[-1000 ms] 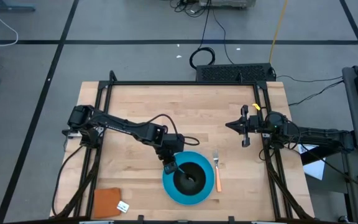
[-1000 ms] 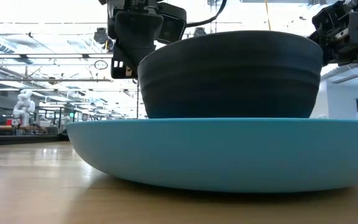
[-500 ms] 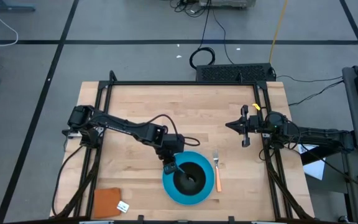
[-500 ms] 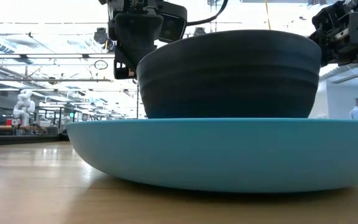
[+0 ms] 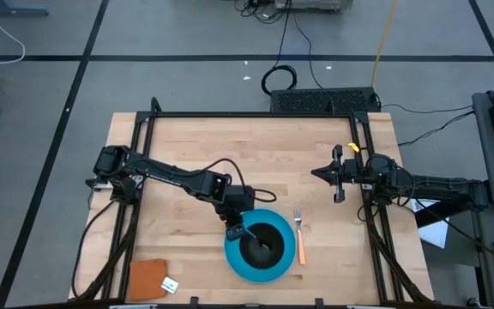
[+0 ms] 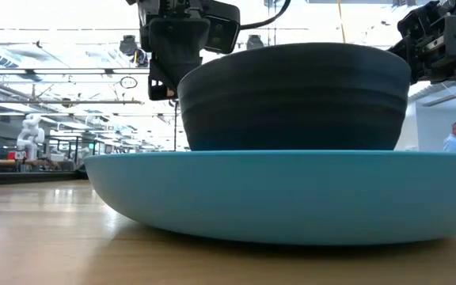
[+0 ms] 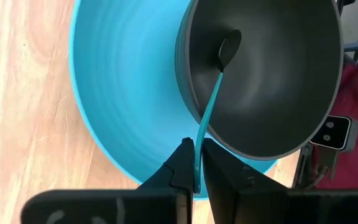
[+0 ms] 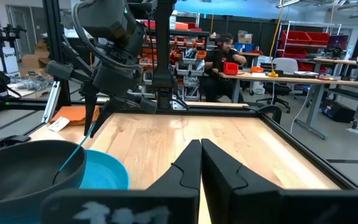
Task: Set table place
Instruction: Put the blue spoon into the bowl, then return to home position
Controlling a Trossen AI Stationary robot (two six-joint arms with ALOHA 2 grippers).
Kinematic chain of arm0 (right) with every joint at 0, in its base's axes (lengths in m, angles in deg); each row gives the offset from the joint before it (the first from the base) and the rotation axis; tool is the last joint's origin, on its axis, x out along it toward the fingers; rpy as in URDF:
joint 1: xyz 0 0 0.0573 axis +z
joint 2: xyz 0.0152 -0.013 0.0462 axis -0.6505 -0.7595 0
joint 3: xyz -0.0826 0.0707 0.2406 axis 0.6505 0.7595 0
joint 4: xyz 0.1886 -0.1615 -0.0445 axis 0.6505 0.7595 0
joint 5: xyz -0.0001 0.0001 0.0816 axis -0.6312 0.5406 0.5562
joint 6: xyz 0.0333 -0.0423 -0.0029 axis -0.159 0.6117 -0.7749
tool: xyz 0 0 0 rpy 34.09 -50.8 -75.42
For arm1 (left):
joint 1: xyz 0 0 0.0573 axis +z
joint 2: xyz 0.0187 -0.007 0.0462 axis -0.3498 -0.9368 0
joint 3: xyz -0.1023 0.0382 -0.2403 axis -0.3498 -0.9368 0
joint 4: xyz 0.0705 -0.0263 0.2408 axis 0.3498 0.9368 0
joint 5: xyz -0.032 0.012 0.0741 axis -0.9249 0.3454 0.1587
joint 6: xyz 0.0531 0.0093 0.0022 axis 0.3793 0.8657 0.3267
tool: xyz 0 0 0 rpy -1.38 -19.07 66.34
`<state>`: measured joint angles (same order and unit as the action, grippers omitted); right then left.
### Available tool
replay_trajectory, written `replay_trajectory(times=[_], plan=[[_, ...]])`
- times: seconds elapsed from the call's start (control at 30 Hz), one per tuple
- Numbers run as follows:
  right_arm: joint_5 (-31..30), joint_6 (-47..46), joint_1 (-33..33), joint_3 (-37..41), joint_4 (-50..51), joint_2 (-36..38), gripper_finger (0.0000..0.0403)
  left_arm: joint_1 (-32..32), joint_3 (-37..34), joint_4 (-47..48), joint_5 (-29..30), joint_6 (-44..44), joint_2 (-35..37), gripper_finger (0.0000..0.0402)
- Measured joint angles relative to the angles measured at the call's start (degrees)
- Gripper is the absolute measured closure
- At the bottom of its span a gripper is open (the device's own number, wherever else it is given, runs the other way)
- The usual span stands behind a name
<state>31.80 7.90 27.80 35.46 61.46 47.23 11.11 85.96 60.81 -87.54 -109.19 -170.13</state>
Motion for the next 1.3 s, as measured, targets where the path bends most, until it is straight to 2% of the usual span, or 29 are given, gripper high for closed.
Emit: replay_trajectory(times=[0.13, 0.47, 1.07, 1.3], plan=[[0.0, 0.0, 0.0, 0.0, 0.0, 0.0, 0.0403, -0.3, 0.0, 0.0, 0.0, 0.2, 0.0, 0.0361], [0.0, 0.0, 0.0, 0.0, 0.0, 0.0, 0.0403, -1.3, 0.0, -0.3, 0.0, -0.4, 0.0, 0.0305], [0.0, -0.5, 0.0, 0.0, -0.3, 0.0, 0.0403, -1.6, 1.6, -2.8, -2.1, 0.4, 1.3, 0.0302], [0.0, -0.8, 0.0, 0.0, -0.4, 0.0, 0.0403, -1.5, 6.4, 1.2, 0.0, 7.3, 1.2, 0.0302]])
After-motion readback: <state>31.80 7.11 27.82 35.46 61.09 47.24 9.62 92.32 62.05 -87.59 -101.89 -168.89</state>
